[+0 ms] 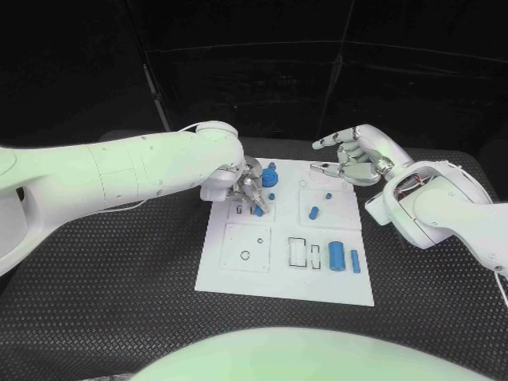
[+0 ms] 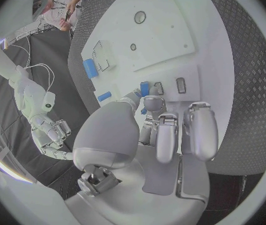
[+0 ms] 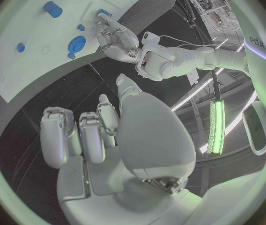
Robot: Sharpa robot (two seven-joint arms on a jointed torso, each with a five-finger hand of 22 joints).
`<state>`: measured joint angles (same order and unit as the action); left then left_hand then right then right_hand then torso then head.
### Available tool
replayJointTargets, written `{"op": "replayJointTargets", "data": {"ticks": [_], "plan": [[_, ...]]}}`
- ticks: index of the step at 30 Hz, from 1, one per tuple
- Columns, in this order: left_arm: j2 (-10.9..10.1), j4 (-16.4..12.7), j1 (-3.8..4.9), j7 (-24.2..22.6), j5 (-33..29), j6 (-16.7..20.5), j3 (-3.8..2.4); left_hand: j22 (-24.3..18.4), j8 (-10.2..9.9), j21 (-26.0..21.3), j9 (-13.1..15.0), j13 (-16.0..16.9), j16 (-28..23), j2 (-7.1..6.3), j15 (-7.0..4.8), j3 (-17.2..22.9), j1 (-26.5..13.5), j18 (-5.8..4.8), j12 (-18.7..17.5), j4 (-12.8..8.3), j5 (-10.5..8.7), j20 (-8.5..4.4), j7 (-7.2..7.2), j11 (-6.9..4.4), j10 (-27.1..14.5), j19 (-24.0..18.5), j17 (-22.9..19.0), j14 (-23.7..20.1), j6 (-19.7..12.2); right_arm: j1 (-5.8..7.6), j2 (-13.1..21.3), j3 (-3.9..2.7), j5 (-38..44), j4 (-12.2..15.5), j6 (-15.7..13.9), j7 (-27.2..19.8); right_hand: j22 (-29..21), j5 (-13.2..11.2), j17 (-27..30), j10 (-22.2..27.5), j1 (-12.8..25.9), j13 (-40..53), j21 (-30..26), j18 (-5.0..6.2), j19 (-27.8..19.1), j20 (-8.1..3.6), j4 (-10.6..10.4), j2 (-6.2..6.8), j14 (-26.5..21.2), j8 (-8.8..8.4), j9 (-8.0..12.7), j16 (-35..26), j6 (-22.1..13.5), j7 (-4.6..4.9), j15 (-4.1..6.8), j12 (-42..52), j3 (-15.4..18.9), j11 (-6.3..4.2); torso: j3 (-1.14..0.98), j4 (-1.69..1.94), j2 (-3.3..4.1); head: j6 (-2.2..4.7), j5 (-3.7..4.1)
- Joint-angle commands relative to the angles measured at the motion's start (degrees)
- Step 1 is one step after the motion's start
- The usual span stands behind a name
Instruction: Assemble the parts on the task board
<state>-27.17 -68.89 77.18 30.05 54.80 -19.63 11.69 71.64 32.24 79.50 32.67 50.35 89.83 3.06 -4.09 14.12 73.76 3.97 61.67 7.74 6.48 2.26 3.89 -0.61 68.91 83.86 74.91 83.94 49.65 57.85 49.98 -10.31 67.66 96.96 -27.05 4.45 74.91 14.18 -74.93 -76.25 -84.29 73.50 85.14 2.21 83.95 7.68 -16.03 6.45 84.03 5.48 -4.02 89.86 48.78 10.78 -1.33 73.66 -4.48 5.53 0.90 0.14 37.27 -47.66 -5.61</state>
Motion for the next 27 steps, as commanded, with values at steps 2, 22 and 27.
{"op": "replayJointTargets", "data": {"ticks": [2,22,27], "plan": [[-0.19,-0.44,0.04,-0.05,-0.7,1.94,-0.02,0.12,0.69,-0.32,0.71,-0.09,0.17,-1.43,0.01,12.28,-2.14,-0.32,-0.07,-8.45,-0.15,-0.21,-0.04,0.12,0.73,0.06,15.09,6.06,-0.41,0.1,-0.12,-0.05,-0.07,0.01,0.34,-0.16,2.85,0.32,-14.8,-0.3,0.02,0.04,-0.35,0.33,0.19,-0.52,0.06,-0.37,5.88,-0.23,0.09,-0.01,-0.31,-0.12,0.17,0.37,-0.13,0.04,0.0,-0.06,0.03,-0.03,0.01],[-5.88,-7.28,0.03,-0.81,-0.77,12.77,-0.02,0.54,2.06,-0.27,2.14,0.93,0.17,-3.29,-0.21,17.79,-3.94,-0.37,0.95,-9.69,-0.24,-0.36,-0.24,-0.08,1.99,0.26,15.09,6.06,-0.35,0.1,0.13,-0.05,-0.07,-0.32,0.3,-0.21,2.84,0.4,-14.75,-0.3,0.08,0.03,-0.36,0.33,0.2,-0.52,0.02,-0.39,5.86,-0.22,0.08,-0.04,-0.32,-0.11,0.17,0.39,-0.1,0.04,-0.01,0.11,-0.04,-0.3,0.1],[-6.76,-8.0,-0.1,-0.75,0.0,14.21,0.0,0.71,2.28,-0.2,2.38,1.33,0.17,-3.55,-0.25,18.66,-4.07,-0.4,1.27,-9.91,-0.22,-0.4,-0.25,-0.11,2.3,0.32,15.09,6.06,-0.38,0.1,0.11,-0.05,-0.07,-0.4,0.27,-0.26,2.84,0.4,-14.75,-0.3,0.08,0.03,-0.36,0.33,0.2,-0.52,0.02,-0.39,5.86,-0.22,0.08,-0.04,-0.32,-0.11,0.17,0.39,-0.1,0.04,0.0,0.1,-0.01,-0.32,-0.08]]}}
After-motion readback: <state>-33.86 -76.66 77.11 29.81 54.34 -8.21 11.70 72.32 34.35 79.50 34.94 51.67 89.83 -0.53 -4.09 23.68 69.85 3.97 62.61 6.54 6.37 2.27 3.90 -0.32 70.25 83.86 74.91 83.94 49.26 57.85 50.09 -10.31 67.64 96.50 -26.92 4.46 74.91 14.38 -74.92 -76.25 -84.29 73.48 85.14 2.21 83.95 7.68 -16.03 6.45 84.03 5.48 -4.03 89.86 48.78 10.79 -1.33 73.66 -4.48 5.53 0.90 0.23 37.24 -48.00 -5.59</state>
